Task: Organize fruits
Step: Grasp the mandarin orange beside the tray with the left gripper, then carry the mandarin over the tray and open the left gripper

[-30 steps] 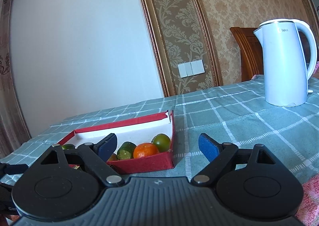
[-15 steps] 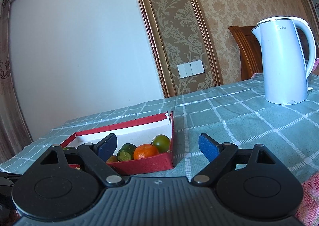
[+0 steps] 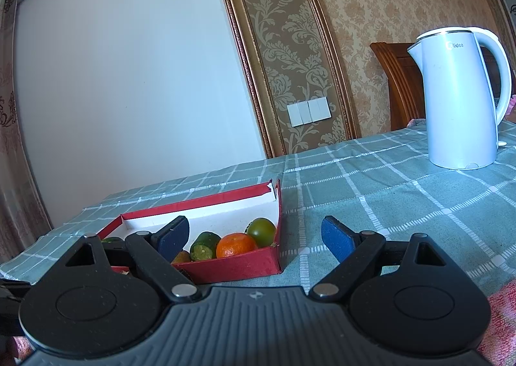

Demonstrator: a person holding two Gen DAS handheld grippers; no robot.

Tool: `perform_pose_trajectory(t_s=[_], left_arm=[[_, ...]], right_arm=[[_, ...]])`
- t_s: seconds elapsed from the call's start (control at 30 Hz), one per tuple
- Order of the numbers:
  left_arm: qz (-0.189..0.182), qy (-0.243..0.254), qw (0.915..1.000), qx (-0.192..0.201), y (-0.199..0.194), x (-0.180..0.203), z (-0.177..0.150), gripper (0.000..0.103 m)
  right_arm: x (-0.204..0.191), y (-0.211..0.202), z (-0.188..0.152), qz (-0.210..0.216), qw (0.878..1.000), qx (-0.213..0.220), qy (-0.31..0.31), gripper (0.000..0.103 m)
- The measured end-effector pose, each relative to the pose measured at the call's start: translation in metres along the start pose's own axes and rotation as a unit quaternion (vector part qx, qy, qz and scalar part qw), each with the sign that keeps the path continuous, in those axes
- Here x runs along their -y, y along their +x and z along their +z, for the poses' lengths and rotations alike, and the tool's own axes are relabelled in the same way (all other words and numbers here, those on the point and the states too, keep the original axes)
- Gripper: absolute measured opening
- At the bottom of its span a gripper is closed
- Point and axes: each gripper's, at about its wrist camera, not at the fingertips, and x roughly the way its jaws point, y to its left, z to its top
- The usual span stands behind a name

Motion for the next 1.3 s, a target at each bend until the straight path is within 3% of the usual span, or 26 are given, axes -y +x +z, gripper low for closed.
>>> perform_pose_trajectory(t_s=[0.27,0.67,1.3], left_arm=[[0.022,-0.010,0.9992,0.031,-0.005,-0.003,0.032,0.039],[0.078,-0.017,0.9966,0.021,0.041,0.002,0.075,0.039],[0.085,-0.027,0.9960,-0.012,0.081,0.001,0.074,0.039]], right_arm=[[-0.001,0.000,-0.001,0.000,1.000,0.002,-0.002,0.090],[0.000,-0.001,-0.001,0.002,1.000,-0.001,0.001,0.090],[0.002,0.000,0.000,0.007,1.000,-0.003,0.009,0.090]])
